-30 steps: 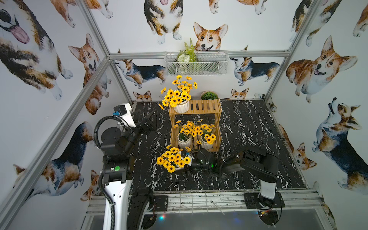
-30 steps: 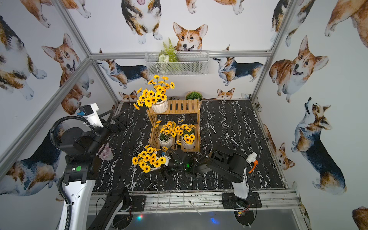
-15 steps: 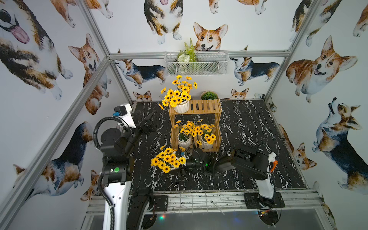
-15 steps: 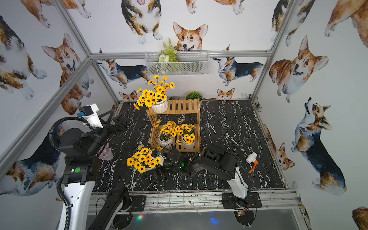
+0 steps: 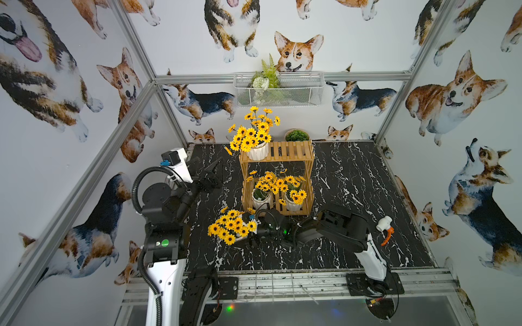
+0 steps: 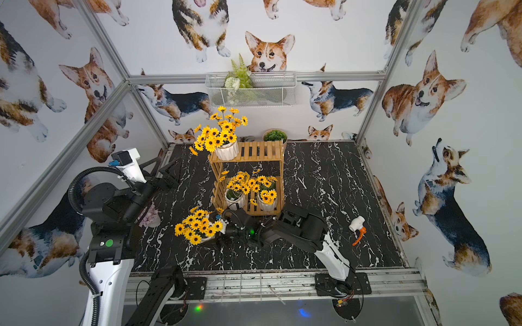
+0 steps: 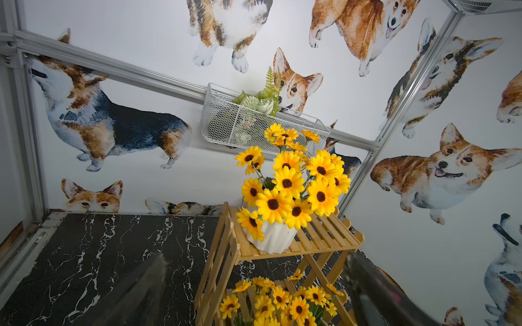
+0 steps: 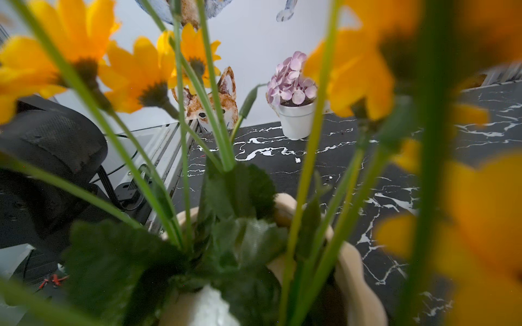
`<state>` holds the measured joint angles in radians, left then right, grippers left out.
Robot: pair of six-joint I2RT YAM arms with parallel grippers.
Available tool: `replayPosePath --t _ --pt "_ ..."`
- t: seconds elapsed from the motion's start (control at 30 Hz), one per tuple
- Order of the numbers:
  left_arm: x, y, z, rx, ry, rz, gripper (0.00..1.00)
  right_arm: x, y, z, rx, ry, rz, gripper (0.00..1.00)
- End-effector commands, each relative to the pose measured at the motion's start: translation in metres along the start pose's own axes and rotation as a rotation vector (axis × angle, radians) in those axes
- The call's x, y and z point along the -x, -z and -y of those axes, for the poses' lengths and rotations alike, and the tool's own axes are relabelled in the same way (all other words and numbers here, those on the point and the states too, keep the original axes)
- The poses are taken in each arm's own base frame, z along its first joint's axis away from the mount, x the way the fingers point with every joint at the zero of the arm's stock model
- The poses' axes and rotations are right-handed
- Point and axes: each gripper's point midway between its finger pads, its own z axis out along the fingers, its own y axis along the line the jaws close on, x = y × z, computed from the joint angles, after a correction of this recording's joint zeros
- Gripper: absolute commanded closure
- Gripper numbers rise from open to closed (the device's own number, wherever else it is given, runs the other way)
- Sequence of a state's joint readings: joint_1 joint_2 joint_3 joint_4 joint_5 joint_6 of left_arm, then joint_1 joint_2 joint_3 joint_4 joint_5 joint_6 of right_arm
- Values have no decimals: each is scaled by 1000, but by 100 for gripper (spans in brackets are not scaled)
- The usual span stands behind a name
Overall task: Take the sunflower pots off the shelves
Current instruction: Place the sunflower pot at the center of the board.
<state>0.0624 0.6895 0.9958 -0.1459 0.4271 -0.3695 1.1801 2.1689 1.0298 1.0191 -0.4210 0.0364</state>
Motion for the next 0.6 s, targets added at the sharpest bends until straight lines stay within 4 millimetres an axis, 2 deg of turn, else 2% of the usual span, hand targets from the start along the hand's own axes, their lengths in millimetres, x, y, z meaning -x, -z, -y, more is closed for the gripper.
replayPosePath --t 0.0,0.57 --pt "3 0 1 -2 -10 13 0 16 -4 -4 25 11 63 100" --pt "1 3 0 12 -19 11 0 -8 -7 0 18 -1 29 99"
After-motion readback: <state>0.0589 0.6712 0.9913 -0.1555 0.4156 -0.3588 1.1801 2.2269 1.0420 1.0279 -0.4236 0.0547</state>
